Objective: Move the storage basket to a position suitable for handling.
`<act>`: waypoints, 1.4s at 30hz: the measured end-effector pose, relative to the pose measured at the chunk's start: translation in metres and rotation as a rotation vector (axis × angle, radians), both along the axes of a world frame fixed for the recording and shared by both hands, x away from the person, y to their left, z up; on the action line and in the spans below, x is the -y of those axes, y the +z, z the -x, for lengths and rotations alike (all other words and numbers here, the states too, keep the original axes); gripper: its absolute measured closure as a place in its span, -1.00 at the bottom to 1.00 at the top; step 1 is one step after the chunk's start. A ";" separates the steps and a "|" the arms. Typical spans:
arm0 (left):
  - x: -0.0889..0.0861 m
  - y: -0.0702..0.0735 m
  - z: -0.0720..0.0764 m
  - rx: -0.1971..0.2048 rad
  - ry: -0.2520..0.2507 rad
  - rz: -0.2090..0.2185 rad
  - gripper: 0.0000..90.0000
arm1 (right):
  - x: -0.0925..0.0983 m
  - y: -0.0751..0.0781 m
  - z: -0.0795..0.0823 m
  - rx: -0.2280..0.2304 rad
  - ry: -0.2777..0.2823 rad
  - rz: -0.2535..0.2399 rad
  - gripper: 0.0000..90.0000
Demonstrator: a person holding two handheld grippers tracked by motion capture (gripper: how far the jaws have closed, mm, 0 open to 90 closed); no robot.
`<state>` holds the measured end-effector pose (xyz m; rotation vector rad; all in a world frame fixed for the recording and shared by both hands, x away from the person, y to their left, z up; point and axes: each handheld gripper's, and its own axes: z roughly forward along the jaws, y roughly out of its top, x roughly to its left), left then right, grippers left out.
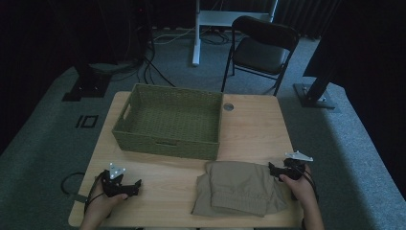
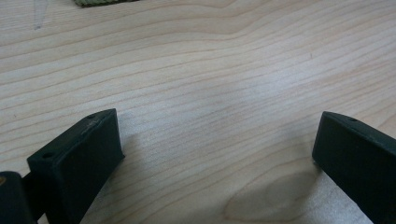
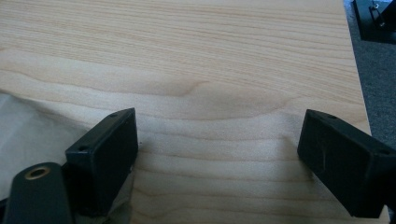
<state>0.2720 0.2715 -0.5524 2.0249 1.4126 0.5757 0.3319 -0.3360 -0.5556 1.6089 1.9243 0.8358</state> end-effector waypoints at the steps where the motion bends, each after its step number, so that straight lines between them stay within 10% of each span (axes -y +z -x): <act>1: -0.001 0.000 0.000 0.000 -0.013 0.000 -0.95 | 0.000 0.000 0.000 0.000 0.000 0.000 -0.74; 21: -0.018 0.013 0.002 0.005 -0.051 0.023 -0.94 | -0.006 0.015 -0.001 0.033 0.011 0.011 -0.70; 42: -0.039 0.047 -0.021 0.060 -0.035 0.072 -0.94 | -0.068 0.061 -0.012 0.114 0.159 -0.082 -0.69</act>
